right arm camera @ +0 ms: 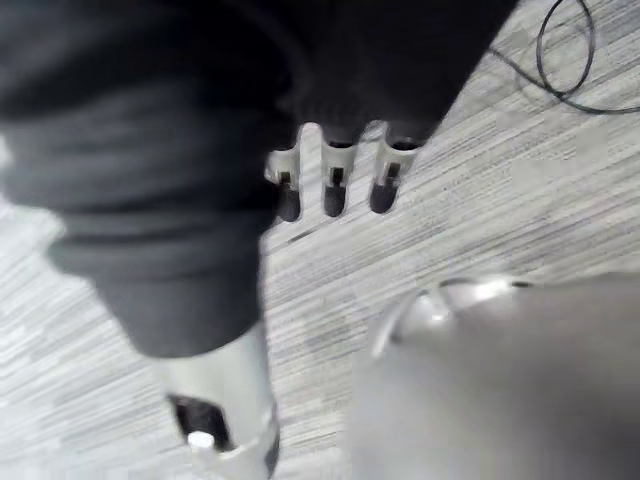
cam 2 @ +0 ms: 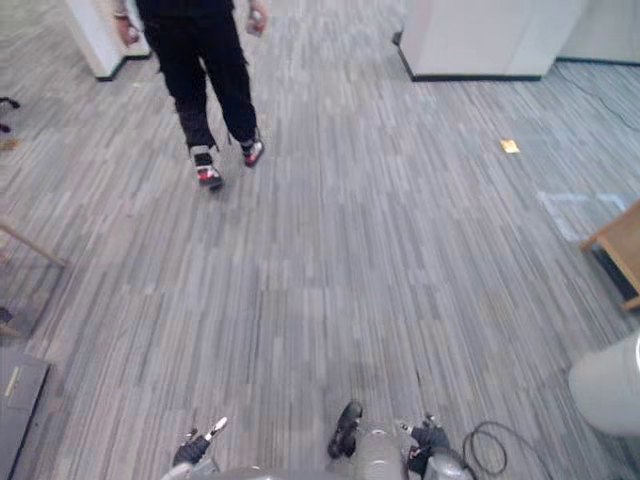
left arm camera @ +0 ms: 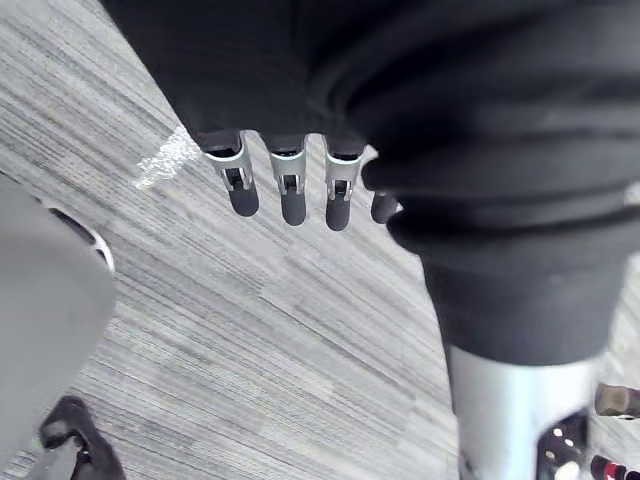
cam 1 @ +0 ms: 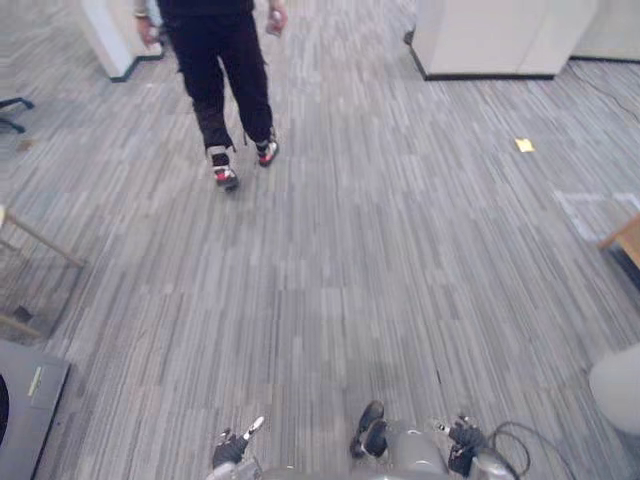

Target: Organize washtable

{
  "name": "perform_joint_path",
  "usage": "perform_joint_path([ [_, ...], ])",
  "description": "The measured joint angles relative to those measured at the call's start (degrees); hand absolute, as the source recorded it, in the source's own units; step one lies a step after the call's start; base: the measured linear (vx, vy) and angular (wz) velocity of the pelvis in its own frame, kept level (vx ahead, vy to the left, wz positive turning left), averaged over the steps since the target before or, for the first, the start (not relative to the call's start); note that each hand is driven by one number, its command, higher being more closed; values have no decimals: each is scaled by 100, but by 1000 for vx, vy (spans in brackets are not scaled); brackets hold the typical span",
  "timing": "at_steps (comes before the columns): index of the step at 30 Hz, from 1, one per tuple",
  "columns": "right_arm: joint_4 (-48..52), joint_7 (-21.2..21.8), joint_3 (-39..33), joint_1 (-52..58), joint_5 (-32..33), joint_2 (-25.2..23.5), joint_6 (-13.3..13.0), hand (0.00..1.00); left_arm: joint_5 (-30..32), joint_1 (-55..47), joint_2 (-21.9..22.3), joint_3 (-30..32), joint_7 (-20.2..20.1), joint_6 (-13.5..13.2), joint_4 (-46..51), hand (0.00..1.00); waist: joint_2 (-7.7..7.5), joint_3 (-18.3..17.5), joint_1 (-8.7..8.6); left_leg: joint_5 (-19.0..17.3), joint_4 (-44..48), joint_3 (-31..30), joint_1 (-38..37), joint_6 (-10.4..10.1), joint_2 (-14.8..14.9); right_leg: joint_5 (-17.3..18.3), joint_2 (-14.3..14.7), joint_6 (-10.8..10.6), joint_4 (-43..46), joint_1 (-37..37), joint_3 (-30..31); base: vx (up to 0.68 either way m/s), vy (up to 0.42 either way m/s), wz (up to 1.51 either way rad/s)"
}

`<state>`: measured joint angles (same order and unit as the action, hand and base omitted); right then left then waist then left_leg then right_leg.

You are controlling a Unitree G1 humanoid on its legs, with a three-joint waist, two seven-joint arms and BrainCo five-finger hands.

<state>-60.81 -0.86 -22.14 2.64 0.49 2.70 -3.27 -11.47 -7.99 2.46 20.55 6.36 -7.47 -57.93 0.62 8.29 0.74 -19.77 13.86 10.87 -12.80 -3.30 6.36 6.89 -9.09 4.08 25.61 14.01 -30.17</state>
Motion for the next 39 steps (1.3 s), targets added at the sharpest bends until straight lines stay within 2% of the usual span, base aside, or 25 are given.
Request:
perform_joint_path([
  [1,-10,3,1,0,0,1,0,0,-3,6,-9,26,-6,14,-15,0,-51,-38,0,0,129,-18,20,0,20,49,3,-22,3,-44,-16,164,-33,30],
  [3,-161,12,-4,7,-1,-5,-2,0,-11,14,-39,40,-9,12,-15,0,5,-59,7,17,1246,-183,501,-39,230,126,156,-65,-323,-327,-142,171,-86,20],
  [4,-185,13,3,18,-2,30,1,0,-17,17,-60,97,-8,13,-8,0,-12,-121,13,170,2324,-322,974,-291,465,80,351,-128,-567,-514,-191,159,-92,7],
  [5,-199,19,20,18,-10,71,1,0,-18,7,-86,204,-9,14,-9,0,152,-87,39,413,3099,-383,1323,-468,683,76,518,-130,-684,-641,-200,274,-62,-18],
  [6,-210,19,47,16,-9,122,-1,0,-31,-4,-95,261,9,44,-81,0,206,-110,40,874,3869,-392,1633,-482,930,91,723,-107,-847,-832,-161,326,4,-45],
  [7,-257,5,130,19,-4,114,-2,0,-52,-72,-208,241,17,79,-190,0,169,-125,37,1112,4385,-305,1841,-422,1107,108,846,-42,-1061,-1013,-52,346,31,-48],
  [8,-308,-5,136,2,-5,99,-17,0,-78,-75,-234,235,17,83,-228,0,181,-132,33,991,4512,-210,1935,-317,1184,79,872,2,-1139,-1074,-9,311,38,-41],
  [9,-345,-12,15,-3,-7,106,-3,0,-141,-79,-266,238,21,86,-239,0,111,-107,24,813,4320,79,2099,-153,1308,2,872,-8,-1390,-1237,84,294,36,-26],
  [11,-434,-18,3,2,-9,122,10,0,-145,-88,-291,236,23,76,-230,0,38,-64,27,590,3634,355,2104,-197,1374,-132,801,-155,-1626,-1439,206,269,66,-27],
  [13,-500,-20,5,-13,-10,123,2,0,-146,-113,-315,197,31,69,-227,0,1,-78,12,576,2215,500,2053,-246,1340,-205,650,-264,-1767,-1571,287,188,149,-28],
  [14,-536,-21,9,-43,-9,139,-9,0,-146,-100,-309,152,37,59,-219,0,25,-95,17,703,1014,481,1946,-330,1241,-248,573,-377,-1802,-1573,384,228,333,-48],
  [15,-543,-23,10,-55,-10,167,-14,0,-145,-90,-310,143,43,56,-224,0,55,-131,55,1304,370,444,1854,-678,1097,-315,493,-543,-1897,-1592,535,234,319,-45],
  [16,-541,-28,17,-39,-6,110,-18,0,-146,-118,-291,150,49,52,-220,0,-31,-202,32,1351,172,459,1774,-629,960,-381,446,-644,-2013,-1608,561,278,300,-17],
  [17,-548,-18,29,5,-11,37,-24,0,-145,-130,-391,109,76,34,-223,0,-170,-302,-48,1403,-48,487,1687,-567,711,-459,277,-762,-2214,-1641,563,197,145,14],
  [18,-570,-28,15,44,-9,-12,-23,0,-143,-109,-474,-16,112,10,-217,0,-261,-343,-44,1401,-88,503,1664,-565,558,-502,145,-821,-2288,-1679,555,219,202,19],
  [19,-578,-26,16,71,-10,-23,-21,0,-142,-94,-505,-46,118,19,-232,0,-313,-376,-42,1397,-96,504,1640,-558,497,-504,77,-825,-2287,-1701,557,177,185,11],
  [22,-574,-24,16,171,-11,-45,-21,0,-138,-107,-516,-145,121,21,-233,0,-320,-393,0,1375,-295,509,1281,-519,260,-515,-129,-836,-2289,-1958,564,133,142,8],
  [23,-536,-32,231,219,-61,69,16,0,-136,-213,-605,-513,127,29,-318,0,-263,-507,0,2133,-1917,517,671,-222,-331,-741,-340,-1176,-2670,-1983,534,47,54,2],
  [33,-535,-67,223,220,-91,69,16,0,-112,-213,-605,-515,129,28,-318,0,-257,-503,-4,2131,-1964,531,671,-224,-331,-741,-342,-1176,-2679,-1979,528,0,0,0],
  [39,-534,-288,132,221,-114,58,50,0,181,-205,-609,-526,137,27,-319,0,-230,-490,-14,2119,-1970,646,663,-241,-325,-743,-346,-1181,-2697,-1976,511,0,0,-1],
])
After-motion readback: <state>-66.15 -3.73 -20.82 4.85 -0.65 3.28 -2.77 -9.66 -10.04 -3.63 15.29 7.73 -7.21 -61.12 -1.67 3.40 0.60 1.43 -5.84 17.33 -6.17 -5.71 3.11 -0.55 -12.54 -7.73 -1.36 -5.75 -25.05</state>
